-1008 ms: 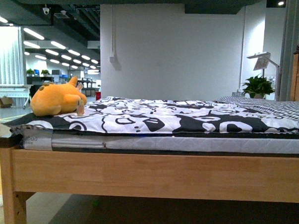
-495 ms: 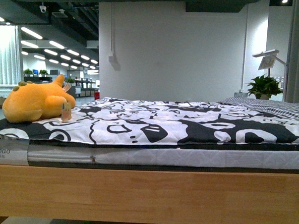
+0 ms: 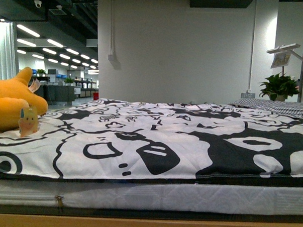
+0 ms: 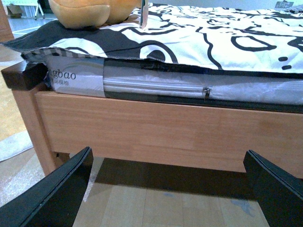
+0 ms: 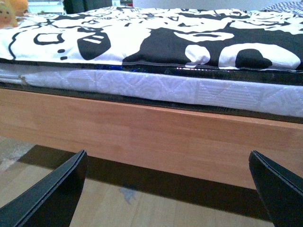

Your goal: Put away toys

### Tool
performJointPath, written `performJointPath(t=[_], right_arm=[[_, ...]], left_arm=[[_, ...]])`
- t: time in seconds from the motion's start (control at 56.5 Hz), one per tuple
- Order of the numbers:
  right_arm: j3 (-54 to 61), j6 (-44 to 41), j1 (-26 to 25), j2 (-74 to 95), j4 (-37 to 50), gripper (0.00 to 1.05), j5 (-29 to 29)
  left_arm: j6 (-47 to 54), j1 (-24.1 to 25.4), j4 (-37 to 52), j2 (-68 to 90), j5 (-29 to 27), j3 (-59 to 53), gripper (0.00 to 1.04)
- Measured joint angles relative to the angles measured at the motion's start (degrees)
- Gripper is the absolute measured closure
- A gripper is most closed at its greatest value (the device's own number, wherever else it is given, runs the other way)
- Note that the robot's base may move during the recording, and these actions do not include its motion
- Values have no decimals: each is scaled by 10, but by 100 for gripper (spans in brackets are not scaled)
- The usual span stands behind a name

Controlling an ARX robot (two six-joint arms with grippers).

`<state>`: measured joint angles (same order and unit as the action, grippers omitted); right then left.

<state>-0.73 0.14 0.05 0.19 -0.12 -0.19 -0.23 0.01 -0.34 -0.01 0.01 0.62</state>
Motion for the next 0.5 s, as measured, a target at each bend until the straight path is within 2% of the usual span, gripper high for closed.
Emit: performJointPath(t=[0.495], right_arm=[[0, 0, 0, 0, 0, 0, 1]], left_arm=[[0, 0, 0, 0, 0, 0, 6]])
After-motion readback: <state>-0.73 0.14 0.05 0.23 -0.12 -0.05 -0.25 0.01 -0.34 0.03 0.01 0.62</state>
